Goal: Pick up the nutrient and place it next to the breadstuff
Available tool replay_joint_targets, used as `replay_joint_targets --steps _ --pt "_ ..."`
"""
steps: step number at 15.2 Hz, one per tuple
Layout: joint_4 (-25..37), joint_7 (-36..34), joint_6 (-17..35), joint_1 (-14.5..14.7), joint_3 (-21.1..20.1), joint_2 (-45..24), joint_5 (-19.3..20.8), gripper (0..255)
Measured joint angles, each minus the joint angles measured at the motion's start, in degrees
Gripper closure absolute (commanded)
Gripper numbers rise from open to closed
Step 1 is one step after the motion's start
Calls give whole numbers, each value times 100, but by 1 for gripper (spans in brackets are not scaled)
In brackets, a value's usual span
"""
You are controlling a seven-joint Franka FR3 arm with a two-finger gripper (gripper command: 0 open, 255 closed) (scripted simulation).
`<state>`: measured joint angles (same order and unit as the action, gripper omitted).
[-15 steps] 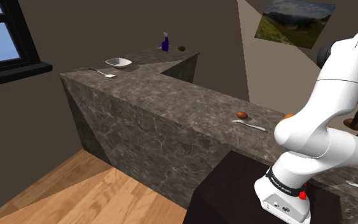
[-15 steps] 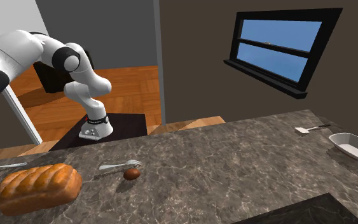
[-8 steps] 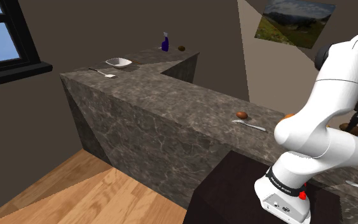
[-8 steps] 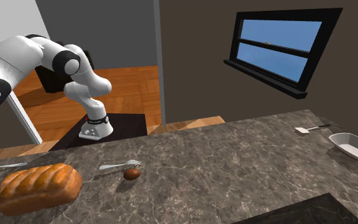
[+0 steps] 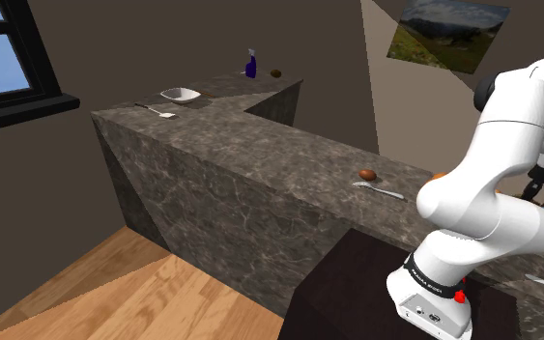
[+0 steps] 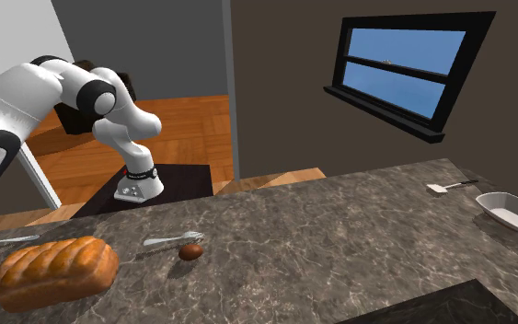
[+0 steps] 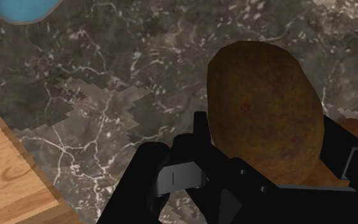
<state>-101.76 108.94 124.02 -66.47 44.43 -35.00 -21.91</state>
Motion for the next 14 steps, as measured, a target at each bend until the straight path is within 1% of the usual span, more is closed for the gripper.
replay_joint_targets --steps 10,14 --pt "-73 149 505 -214 -315 -477 -342 255" --pt "-62 161 550 -241 -351 -534 -378 255"
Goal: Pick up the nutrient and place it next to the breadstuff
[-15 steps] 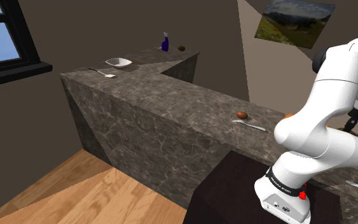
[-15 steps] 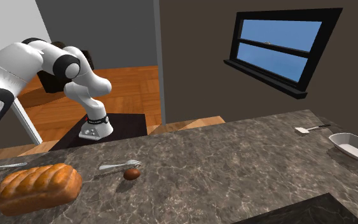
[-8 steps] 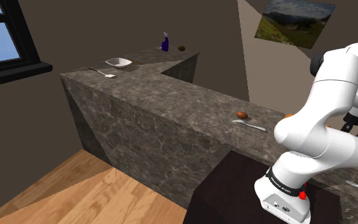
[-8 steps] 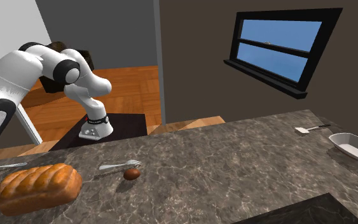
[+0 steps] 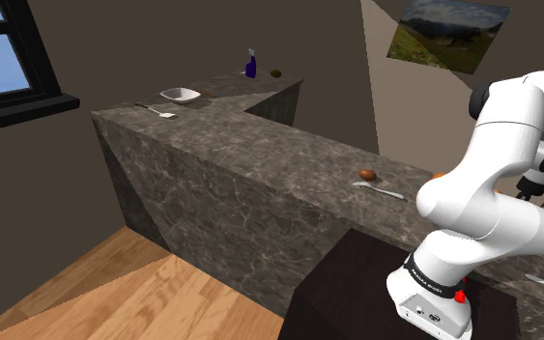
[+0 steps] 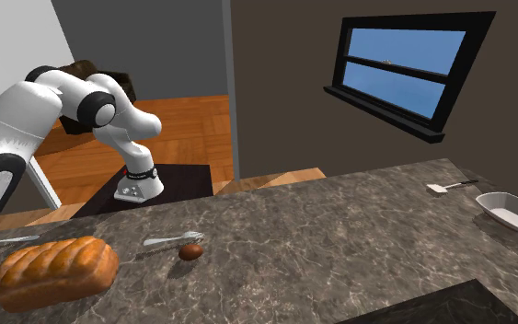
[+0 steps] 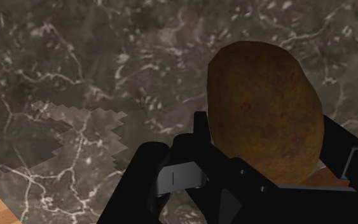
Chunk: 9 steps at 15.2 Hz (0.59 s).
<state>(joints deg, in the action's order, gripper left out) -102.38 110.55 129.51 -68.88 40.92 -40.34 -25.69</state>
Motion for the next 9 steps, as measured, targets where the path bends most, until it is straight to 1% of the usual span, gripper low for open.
replay_joint_targets --steps 2,3,9 --pt "1 0 2 -1 -1 -2 -2 255" --pt "1 0 2 -1 -2 -3 -2 0" --pt "1 0 3 -1 -2 -3 -2 0"
